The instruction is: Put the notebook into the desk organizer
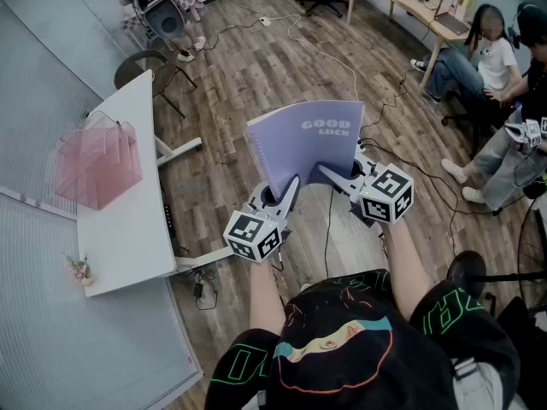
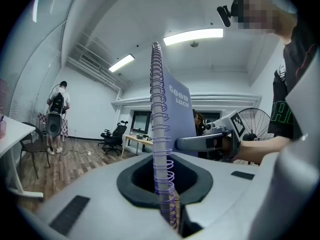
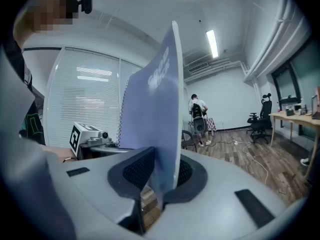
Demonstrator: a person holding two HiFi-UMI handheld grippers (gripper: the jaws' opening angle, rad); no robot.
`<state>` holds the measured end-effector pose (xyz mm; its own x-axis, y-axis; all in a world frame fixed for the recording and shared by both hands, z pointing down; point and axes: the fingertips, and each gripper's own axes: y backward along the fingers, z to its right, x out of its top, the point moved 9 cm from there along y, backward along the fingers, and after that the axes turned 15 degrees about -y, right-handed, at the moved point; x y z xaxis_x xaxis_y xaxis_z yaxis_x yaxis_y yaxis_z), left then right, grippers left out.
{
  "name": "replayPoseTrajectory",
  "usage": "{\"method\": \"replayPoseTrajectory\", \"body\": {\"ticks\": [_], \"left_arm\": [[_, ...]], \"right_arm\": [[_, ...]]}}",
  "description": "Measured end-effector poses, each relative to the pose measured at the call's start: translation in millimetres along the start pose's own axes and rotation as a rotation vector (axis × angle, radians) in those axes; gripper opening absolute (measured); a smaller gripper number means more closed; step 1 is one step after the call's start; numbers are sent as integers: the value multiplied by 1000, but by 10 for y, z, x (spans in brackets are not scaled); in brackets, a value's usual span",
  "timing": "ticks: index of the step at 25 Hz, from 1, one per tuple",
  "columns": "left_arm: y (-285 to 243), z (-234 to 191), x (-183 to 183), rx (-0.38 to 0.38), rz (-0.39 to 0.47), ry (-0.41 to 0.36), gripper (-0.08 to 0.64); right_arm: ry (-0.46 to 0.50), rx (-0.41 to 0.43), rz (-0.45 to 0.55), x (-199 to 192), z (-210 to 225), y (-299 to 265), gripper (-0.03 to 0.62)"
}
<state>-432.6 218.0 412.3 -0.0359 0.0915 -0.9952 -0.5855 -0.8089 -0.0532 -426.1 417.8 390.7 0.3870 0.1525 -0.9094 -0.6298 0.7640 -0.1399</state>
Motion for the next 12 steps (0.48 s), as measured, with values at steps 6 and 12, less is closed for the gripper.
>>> {"method": "replayPoseTrajectory", "body": {"ticks": [6, 12], "left_arm": [[-14, 45, 1, 3, 0, 10, 28], [-21, 89, -25, 18, -11, 34, 28]], "right_arm": [[-4, 10, 2, -4, 19, 43, 57], [1, 4, -2, -31, 38, 42, 59]]}}
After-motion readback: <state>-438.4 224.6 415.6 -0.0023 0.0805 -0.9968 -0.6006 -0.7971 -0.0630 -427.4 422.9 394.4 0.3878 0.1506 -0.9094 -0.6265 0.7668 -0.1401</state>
